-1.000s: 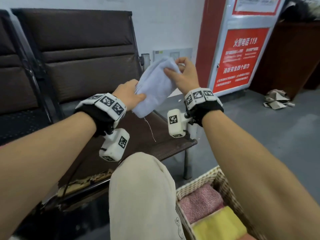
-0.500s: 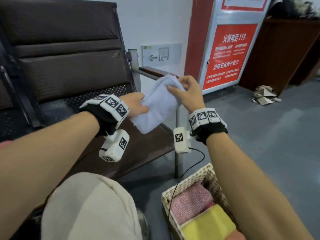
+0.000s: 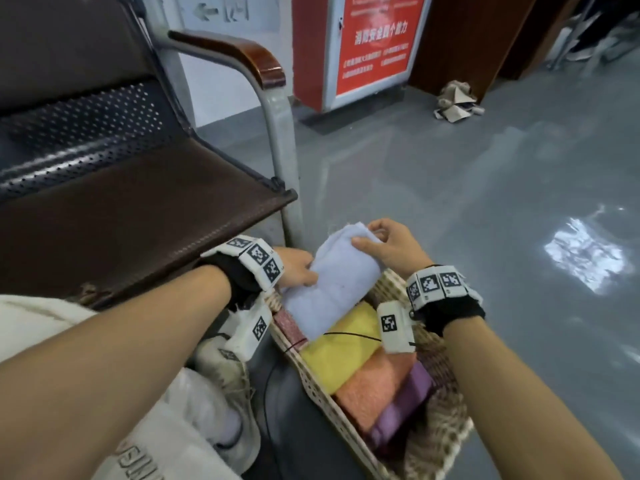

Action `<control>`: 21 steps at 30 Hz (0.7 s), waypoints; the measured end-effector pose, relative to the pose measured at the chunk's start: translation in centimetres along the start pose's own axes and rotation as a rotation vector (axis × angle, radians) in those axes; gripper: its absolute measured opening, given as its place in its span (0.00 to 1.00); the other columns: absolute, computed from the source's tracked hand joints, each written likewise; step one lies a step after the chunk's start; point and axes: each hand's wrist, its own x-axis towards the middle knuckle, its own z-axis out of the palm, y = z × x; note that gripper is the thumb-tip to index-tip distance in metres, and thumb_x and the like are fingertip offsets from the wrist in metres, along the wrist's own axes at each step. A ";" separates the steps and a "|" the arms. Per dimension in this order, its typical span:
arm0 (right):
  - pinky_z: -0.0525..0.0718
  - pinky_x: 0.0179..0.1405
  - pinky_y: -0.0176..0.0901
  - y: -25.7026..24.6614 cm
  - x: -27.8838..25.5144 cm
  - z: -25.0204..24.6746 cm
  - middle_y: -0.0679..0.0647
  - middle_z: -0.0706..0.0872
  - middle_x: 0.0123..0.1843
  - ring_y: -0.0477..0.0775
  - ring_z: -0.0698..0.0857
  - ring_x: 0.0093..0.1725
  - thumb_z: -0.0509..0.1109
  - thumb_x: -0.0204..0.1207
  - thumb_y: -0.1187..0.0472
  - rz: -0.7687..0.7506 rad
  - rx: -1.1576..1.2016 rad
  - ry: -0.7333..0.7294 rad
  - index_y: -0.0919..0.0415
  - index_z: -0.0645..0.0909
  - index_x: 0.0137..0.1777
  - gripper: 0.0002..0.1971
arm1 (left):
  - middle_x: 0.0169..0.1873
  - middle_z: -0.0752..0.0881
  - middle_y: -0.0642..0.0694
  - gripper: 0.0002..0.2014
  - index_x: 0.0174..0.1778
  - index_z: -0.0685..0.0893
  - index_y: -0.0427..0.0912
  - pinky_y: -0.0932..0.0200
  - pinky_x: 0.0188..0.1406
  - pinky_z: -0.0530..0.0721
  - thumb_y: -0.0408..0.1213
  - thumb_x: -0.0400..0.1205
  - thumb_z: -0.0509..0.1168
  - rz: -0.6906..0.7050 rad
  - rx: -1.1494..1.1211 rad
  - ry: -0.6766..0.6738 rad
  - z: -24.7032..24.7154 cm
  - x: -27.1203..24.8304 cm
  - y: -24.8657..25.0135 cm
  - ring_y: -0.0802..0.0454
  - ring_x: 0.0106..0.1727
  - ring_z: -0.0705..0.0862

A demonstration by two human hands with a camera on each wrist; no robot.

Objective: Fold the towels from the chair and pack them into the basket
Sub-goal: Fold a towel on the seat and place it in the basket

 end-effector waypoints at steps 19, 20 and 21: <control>0.78 0.54 0.54 13.2 -4.2 0.5 0.69 0.83 0.55 0.65 0.82 0.54 0.66 0.80 0.46 0.424 -0.601 -0.284 0.71 0.80 0.57 0.24 | 0.34 0.71 0.46 0.17 0.36 0.69 0.41 0.54 0.38 0.64 0.50 0.82 0.62 0.128 -0.170 -0.334 12.8 6.6 2.0 0.49 0.37 0.70; 0.78 0.54 0.52 13.5 -4.4 0.1 0.65 0.84 0.57 0.63 0.82 0.54 0.65 0.79 0.45 0.434 -0.639 -0.291 0.67 0.80 0.58 0.22 | 0.36 0.74 0.46 0.16 0.38 0.72 0.41 0.54 0.38 0.66 0.50 0.82 0.62 0.140 -0.174 -0.358 13.1 6.7 2.6 0.48 0.39 0.73; 0.77 0.51 0.49 13.8 -4.7 -0.1 0.61 0.85 0.58 0.58 0.81 0.51 0.66 0.79 0.44 0.440 -0.674 -0.285 0.62 0.80 0.57 0.20 | 0.41 0.79 0.44 0.15 0.43 0.76 0.40 0.54 0.40 0.70 0.50 0.82 0.62 0.144 -0.178 -0.376 13.7 6.8 3.1 0.46 0.43 0.78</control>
